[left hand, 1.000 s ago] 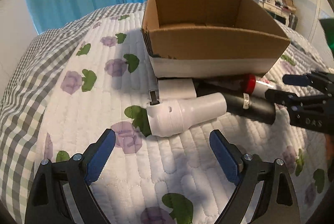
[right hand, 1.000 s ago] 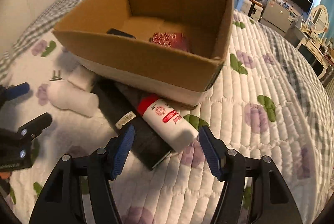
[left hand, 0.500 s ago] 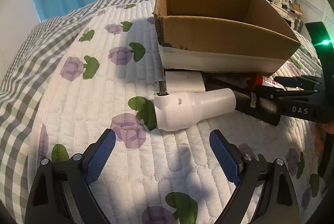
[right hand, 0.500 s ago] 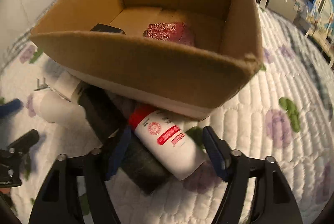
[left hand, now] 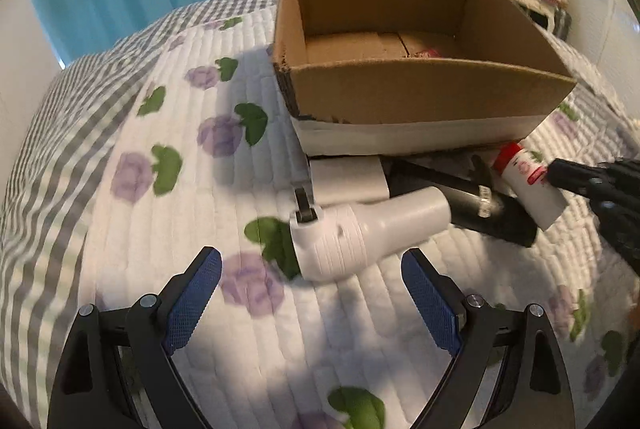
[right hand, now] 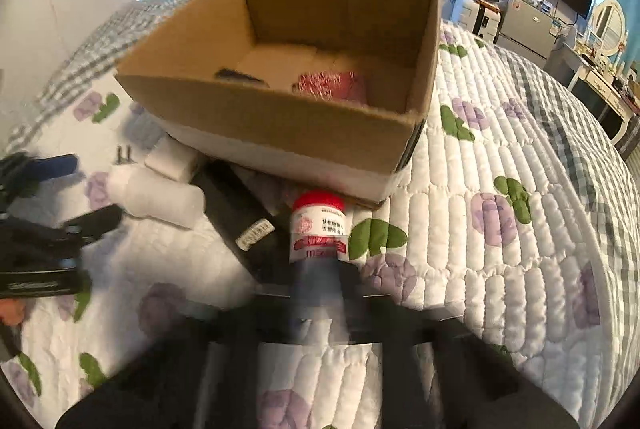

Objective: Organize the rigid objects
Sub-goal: 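Grasp the white-and-red bottle with the right gripper while the left grasps the hair dryer, then drop the hair dryer and bottle into the box, opening both grippers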

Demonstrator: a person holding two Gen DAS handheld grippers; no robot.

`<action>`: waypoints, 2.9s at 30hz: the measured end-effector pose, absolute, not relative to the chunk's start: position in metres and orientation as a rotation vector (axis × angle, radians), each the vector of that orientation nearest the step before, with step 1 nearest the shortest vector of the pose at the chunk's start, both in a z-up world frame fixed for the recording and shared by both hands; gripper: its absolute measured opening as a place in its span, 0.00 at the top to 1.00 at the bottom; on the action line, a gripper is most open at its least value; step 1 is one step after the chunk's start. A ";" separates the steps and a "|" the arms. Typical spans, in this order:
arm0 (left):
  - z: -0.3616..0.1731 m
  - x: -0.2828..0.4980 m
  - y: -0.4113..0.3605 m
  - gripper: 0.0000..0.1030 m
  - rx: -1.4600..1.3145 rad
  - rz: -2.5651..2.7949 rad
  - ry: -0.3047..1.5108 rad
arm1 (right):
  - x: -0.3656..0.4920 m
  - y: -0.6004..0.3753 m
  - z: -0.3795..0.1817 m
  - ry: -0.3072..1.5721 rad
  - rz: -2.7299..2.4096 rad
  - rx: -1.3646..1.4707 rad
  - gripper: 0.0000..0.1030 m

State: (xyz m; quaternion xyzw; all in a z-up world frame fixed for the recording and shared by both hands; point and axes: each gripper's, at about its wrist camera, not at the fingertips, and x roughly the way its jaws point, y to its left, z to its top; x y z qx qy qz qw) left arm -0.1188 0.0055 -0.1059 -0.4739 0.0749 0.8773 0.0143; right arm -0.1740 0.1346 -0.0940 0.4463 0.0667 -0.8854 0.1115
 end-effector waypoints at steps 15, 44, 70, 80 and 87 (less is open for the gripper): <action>-0.125 -0.122 0.043 0.09 -1.420 2.479 0.279 | -0.185 0.162 -0.102 -0.060 -2.585 1.412 0.47; -0.127 -0.116 0.071 0.39 -1.375 2.454 0.446 | -0.179 0.171 -0.120 -0.061 -2.584 1.538 0.65; 0.048 -0.084 0.046 0.39 -1.107 2.817 0.155 | -0.139 0.139 0.075 0.117 -2.772 1.005 0.65; 0.047 -0.172 0.061 0.39 -1.121 2.836 0.103 | -0.210 0.131 0.104 0.124 -2.806 0.900 0.65; -0.012 -0.228 0.072 0.39 -1.270 2.798 0.059 | -0.262 0.135 0.056 0.107 -2.772 0.980 0.65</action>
